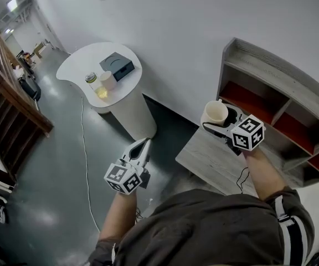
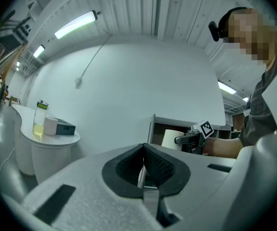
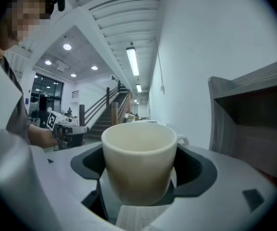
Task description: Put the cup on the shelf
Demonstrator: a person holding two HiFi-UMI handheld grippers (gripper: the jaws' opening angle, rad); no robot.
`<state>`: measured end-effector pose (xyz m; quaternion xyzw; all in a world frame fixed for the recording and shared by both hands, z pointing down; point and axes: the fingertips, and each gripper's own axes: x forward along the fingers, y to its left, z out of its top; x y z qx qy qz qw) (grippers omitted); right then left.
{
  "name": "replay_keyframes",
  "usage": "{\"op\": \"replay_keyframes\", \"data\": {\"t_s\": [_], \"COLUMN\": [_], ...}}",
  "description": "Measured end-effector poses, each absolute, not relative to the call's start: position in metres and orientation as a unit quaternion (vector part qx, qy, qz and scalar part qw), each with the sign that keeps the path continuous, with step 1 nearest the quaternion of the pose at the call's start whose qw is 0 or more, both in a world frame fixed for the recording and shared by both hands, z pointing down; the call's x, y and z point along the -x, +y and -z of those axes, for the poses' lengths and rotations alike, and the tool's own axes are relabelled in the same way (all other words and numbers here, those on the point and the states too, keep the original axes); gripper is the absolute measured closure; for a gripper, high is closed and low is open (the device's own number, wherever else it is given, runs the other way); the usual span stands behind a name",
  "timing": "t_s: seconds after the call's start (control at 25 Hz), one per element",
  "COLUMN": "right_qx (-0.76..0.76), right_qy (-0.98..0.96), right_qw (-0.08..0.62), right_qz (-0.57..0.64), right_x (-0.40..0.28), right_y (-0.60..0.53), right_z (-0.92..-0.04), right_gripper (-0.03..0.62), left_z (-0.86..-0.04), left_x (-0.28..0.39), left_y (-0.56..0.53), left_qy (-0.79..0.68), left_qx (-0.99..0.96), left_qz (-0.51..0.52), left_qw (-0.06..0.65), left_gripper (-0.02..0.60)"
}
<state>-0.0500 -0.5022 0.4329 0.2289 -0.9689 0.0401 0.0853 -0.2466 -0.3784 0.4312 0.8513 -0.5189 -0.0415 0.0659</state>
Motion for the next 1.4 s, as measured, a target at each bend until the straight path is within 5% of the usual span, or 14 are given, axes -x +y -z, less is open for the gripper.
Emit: {"op": "replay_keyframes", "data": {"t_s": [1.4], "right_qx": [-0.547], "right_qy": [-0.82], "right_qw": [0.158], "right_qz": [-0.059], "right_x": [-0.145], "right_y": [-0.687], "right_z": [-0.495], "right_gripper": [0.183], "left_z": [-0.434], "left_x": [0.185], "left_y": [-0.456], "left_qy": [-0.434], "left_qx": [-0.899], "left_qz": [0.009], "left_qw": [0.049], "left_gripper": [0.578]}}
